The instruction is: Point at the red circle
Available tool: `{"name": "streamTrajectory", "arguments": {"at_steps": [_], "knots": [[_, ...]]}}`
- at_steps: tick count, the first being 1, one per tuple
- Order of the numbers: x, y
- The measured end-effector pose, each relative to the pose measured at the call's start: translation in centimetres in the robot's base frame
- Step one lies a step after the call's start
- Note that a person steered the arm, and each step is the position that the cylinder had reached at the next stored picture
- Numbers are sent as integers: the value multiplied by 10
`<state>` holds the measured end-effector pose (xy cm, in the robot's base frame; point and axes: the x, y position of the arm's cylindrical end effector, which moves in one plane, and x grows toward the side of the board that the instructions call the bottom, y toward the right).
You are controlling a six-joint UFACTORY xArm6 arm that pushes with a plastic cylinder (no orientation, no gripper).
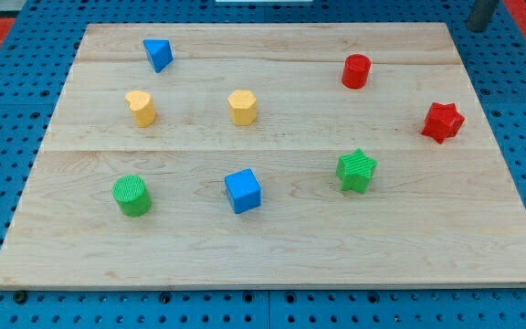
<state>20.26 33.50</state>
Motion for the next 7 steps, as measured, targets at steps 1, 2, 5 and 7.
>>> {"name": "streamTrajectory", "arguments": {"at_steps": [1,2,5,7], "knots": [[0,1],[1,-2],[19,-38],[24,-43]]}}
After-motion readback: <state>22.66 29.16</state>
